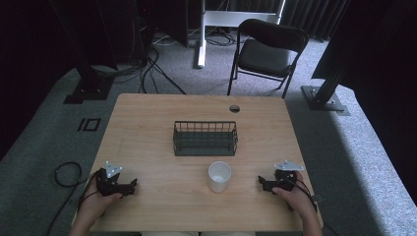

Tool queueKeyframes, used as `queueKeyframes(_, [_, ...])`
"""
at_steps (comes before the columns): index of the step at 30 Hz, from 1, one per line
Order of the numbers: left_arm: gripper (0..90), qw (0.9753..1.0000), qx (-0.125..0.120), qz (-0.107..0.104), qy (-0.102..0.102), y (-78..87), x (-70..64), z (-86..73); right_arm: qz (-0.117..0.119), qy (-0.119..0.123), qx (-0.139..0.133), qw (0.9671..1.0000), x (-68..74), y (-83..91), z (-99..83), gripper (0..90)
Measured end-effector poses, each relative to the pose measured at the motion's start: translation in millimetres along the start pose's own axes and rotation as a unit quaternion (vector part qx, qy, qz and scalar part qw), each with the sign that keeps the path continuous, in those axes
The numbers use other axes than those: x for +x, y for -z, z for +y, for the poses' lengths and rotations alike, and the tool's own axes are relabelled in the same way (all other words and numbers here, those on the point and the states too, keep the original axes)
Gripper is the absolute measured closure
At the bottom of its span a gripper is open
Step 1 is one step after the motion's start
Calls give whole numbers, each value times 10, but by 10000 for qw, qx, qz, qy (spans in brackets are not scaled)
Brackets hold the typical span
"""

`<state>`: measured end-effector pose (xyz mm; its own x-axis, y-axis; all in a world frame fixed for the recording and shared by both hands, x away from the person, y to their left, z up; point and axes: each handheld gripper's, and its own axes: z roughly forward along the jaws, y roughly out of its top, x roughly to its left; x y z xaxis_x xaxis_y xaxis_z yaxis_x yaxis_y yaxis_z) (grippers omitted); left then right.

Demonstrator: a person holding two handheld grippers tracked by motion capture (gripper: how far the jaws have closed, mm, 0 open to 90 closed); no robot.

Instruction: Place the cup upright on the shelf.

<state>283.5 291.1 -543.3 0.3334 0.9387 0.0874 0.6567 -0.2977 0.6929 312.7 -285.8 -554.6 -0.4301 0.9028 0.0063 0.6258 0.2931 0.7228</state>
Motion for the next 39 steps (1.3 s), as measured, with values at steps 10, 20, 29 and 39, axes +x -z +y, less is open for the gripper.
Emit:
queueKeyframes(10, [16,9992,-245,-298,-42,48,-74,73,-1,1,0,10000,0,0,0,101])
queueKeyframes(20, [16,9965,-577,-573,-200,114,-189,222,-1,3,-1,10000,0,0,0,101])
queueKeyframes(29, [16,9934,-706,-786,-444,151,-330,339,0,3,0,10000,0,0,0,101])
queueKeyframes(39, [16,9884,-889,-1102,-555,184,-443,433,0,1,1,10000,0,0,0,101])
